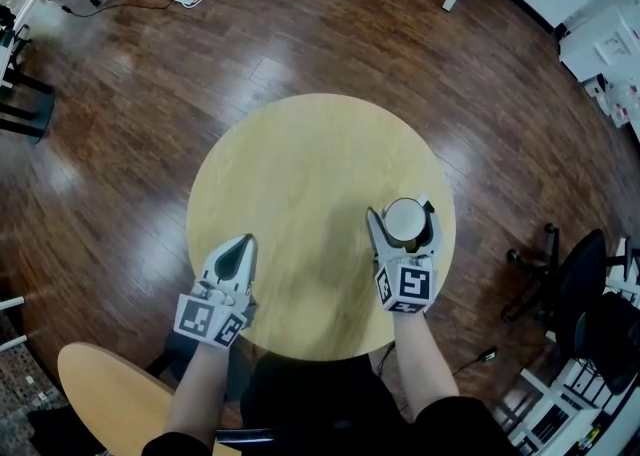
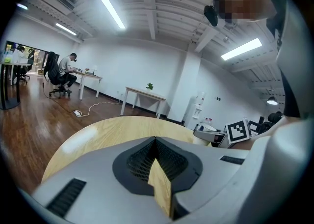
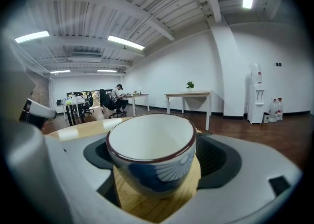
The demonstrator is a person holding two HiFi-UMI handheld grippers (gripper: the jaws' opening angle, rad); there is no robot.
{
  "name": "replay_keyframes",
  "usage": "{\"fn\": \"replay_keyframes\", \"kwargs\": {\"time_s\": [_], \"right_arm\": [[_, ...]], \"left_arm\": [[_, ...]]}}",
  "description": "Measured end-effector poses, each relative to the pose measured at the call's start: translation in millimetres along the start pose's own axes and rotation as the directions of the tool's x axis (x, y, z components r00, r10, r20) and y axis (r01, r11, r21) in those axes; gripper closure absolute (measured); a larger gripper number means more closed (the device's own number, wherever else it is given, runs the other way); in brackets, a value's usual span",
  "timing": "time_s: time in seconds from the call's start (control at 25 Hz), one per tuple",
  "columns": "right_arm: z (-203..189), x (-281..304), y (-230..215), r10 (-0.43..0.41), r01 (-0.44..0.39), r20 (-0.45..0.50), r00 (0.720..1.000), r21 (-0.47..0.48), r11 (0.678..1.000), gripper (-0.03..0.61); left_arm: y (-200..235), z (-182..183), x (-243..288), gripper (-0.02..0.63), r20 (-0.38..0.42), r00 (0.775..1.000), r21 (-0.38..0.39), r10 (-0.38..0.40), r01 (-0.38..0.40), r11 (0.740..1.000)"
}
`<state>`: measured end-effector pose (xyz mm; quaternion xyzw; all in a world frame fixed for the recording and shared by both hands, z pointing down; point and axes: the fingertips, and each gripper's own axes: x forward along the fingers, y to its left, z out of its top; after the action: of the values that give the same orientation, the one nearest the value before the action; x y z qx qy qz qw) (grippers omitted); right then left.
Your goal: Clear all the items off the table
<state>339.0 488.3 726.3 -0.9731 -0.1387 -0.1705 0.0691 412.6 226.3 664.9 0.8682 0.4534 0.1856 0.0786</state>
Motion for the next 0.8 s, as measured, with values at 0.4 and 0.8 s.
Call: {"fn": "replay_keyframes", "kwargs": {"time_s": [0.4, 0.8], "right_arm": [[-0.4, 3.6, 7.5, 0.047, -0.047, -0.004, 0.999, -0.021, 0.999, 0.156], [6.0, -11.2, 12.7, 0.089, -0.089, -0.001, 0.996, -0.016, 0.996, 0.158]], "left_arm": [[-5.9, -3.3, 0.9, 0.612, -0.013, 1.0, 0.0, -0.016, 0.016, 1.0], [-6.5, 0.6, -10.2, 0.612, 0.006, 1.0, 0.005, 0.0, 0.0, 1.0]]}}
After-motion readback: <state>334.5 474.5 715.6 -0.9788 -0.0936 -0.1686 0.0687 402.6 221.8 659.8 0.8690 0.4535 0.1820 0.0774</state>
